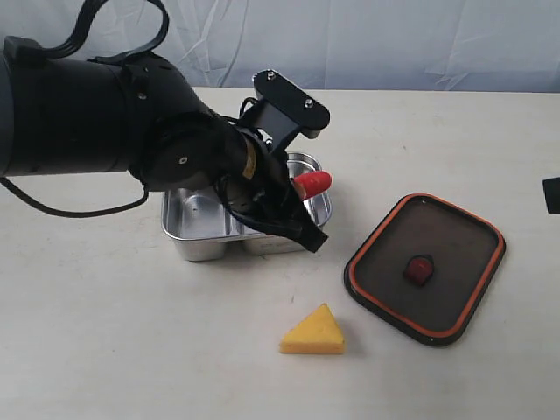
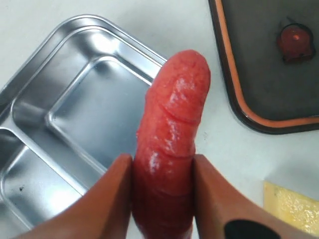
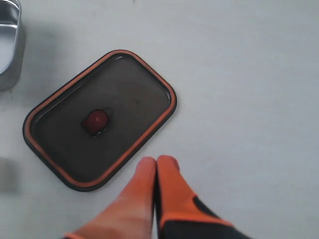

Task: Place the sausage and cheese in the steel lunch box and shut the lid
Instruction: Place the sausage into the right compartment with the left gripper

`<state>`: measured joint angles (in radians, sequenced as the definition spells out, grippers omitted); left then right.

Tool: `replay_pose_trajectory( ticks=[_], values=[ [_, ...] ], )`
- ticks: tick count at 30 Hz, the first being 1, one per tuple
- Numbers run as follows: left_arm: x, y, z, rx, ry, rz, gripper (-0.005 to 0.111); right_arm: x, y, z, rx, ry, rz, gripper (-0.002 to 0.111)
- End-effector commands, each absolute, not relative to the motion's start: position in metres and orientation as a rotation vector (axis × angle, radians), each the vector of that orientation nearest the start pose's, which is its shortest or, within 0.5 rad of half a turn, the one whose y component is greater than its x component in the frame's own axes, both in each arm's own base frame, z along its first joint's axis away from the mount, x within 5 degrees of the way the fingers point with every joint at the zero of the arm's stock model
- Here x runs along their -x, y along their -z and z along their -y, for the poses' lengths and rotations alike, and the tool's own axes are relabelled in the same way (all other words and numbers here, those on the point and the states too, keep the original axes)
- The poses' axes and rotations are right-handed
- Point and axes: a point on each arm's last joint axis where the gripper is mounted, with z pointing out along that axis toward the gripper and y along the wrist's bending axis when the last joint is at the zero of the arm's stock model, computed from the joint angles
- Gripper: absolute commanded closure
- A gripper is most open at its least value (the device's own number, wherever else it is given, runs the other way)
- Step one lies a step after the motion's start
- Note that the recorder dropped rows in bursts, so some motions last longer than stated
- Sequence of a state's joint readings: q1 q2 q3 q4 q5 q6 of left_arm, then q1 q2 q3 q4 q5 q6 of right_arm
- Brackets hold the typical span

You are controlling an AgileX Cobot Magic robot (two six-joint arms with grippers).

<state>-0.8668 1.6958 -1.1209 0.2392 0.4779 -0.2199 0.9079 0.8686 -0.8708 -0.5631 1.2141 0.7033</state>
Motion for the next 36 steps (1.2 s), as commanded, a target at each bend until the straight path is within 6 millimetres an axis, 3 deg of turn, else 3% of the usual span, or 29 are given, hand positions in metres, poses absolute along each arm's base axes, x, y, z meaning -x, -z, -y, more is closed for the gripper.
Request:
replay_pose_trajectory(
  ticks=[1, 9, 23, 31, 36],
  values=[
    [-0.244, -0.233, 0.265, -0.991, 0.237, -2.264, 0.107, -0.117, -0.341, -0.075, 0.342, 0.103, -2.402, 0.108],
    [-0.254, -0.234, 0.258, -0.944, 0.240, -2.256, 0.107, -0.117, -0.341, -0.074, 0.342, 0.110, -2.397, 0.108],
    [-0.258, -0.239, 0.263, -0.936, 0.287, -2.168, 0.107, -0.120, -0.343, -0.072, 0.325, 0.145, -2.363, 0.108],
    [-0.291, -0.229, 0.236, -0.795, 0.259, -2.217, 0.107, -0.123, -0.347, -0.069, 0.329, 0.203, -2.312, 0.108],
    [-0.299, -0.227, 0.236, -0.788, 0.275, -2.158, 0.107, -0.123, -0.347, -0.069, 0.319, 0.198, -2.313, 0.108]
  ],
)
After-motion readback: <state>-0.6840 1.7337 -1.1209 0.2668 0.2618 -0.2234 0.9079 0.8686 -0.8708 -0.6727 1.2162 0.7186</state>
